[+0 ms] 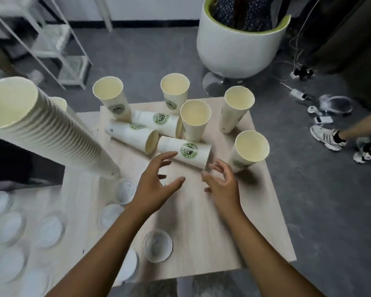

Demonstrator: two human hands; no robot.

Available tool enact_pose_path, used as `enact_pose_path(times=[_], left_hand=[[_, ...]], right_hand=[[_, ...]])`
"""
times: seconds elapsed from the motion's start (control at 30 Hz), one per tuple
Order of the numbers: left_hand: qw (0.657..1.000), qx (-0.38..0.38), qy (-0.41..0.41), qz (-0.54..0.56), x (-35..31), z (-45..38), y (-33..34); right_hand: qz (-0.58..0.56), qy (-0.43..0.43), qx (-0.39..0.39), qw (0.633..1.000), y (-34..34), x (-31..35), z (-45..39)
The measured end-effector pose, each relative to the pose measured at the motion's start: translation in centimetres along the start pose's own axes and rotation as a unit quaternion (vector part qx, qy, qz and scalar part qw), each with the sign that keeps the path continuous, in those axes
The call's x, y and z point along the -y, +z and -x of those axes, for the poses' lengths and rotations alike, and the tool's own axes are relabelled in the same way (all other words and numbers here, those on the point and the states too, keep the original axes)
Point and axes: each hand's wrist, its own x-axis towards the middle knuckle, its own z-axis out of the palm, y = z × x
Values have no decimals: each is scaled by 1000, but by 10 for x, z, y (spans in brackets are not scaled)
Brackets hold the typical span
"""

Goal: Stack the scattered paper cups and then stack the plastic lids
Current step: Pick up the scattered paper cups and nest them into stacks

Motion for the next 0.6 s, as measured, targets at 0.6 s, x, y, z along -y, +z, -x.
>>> enact_pose_path(times=[0.6], left_hand=[[998, 13, 37, -44, -18, -5, 30]], right_hand=[[196, -258, 49, 945, -30, -6, 5]])
